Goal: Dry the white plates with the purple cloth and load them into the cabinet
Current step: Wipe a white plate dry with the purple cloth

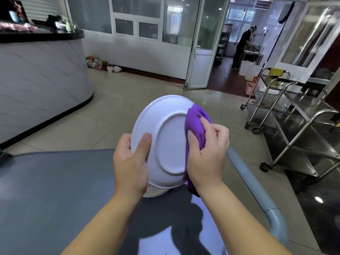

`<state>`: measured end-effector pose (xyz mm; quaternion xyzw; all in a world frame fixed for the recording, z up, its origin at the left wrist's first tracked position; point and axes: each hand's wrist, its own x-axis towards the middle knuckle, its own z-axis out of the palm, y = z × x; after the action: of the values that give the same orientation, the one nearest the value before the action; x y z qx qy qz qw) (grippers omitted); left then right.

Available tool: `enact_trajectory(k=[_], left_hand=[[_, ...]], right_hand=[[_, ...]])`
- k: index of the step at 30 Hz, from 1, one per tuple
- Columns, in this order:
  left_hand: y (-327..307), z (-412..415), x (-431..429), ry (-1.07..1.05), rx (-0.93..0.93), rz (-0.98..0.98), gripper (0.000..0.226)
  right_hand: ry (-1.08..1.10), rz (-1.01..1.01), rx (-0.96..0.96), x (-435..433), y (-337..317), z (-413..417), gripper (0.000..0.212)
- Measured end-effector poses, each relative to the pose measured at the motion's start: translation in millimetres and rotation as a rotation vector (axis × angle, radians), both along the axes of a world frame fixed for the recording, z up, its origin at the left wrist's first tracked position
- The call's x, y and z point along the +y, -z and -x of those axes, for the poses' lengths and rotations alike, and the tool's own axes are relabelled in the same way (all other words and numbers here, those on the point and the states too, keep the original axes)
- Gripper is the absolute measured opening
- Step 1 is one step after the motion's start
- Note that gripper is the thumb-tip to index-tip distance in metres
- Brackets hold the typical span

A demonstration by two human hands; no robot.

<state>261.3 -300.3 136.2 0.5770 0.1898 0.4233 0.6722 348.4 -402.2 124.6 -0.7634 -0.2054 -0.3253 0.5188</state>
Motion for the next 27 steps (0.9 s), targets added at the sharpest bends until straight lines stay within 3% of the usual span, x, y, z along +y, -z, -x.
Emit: enact_trajectory(k=[4,8,11,15,22,27], left_hand=[[-3,-3,3,0.003,-0.029,0.001,0.026],[-4,-1,8,-0.020,-0.020,0.045,0.031],[-2,2,16,-0.029,-0.022,0.105,0.035],[4,9,28,-0.023,-0.011,0.138,0.040],[13,5,14,0.054,0.041,0.168,0.033],[6,5,19,0.045,0.009,0.184,0.039]], right_hand=[[-0.103,0.099,-0.132,7,2,3,0.044],[-0.397,0.250,-0.369,-1,15,12,0.038],[-0.522,0.335,-0.433,-16,32,12,0.040],[-0.468,0.379,-0.350,-36,51,-2,0.037],[-0.190,0.134,-0.114,-12,9,-15,0.031],[-0.438,0.281,-0.271,-5,9,2,0.033]])
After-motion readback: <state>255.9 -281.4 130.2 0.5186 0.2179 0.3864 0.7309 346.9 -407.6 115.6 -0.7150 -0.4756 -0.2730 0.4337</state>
